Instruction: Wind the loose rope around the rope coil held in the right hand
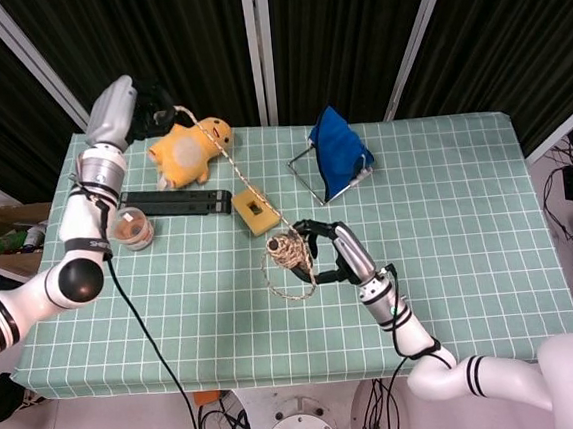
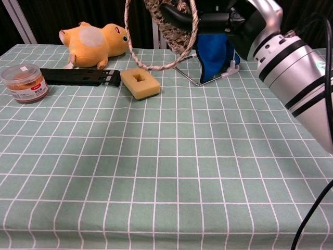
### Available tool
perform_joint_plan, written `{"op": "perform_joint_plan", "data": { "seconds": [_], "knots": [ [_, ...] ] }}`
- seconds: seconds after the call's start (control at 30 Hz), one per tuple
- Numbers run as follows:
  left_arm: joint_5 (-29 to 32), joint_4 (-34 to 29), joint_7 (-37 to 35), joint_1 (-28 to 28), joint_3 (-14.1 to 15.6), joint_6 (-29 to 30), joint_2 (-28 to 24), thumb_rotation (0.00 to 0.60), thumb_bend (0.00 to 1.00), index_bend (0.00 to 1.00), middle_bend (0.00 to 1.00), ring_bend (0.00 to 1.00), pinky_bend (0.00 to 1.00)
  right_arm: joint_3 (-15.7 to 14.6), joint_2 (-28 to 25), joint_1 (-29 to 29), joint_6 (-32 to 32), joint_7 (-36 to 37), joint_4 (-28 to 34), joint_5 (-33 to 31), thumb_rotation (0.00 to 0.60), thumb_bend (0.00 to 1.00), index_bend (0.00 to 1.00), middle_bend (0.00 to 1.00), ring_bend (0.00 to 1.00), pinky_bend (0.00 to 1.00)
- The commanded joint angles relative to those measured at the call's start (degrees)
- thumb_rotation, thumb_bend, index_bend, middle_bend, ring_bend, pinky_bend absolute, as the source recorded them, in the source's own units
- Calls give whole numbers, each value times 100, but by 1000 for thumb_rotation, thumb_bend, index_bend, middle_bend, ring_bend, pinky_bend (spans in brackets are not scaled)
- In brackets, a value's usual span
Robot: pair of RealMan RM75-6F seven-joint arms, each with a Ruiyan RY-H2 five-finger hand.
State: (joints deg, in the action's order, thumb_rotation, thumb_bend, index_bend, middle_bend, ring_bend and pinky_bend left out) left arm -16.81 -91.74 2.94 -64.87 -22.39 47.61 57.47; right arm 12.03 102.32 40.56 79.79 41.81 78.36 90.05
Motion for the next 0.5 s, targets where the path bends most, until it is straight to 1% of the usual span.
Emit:
{"op": "perform_joint_plan", "data": {
  "seconds": [0.03,0.17,0.3,0.5],
  "knots": [
    [-137,229,-102,222,142,-147,108,600,449,804,792,723,734,5,-150,-144,205,86,153,72,600,628,758,616,562,761],
    [-354,428,-216,465,252,-274,188,600,449,804,792,723,733,82,-305,-264,309,224,287,-6,600,628,759,616,562,762],
    [-653,584,-394,713,309,-432,239,600,450,803,793,723,734,202,-476,-375,154,593,536,-338,600,628,759,616,562,762],
    [-913,776,-607,1003,342,-565,255,600,449,803,792,723,734,350,-597,-479,171,724,602,-469,600,626,759,616,562,762]
  ]
}}
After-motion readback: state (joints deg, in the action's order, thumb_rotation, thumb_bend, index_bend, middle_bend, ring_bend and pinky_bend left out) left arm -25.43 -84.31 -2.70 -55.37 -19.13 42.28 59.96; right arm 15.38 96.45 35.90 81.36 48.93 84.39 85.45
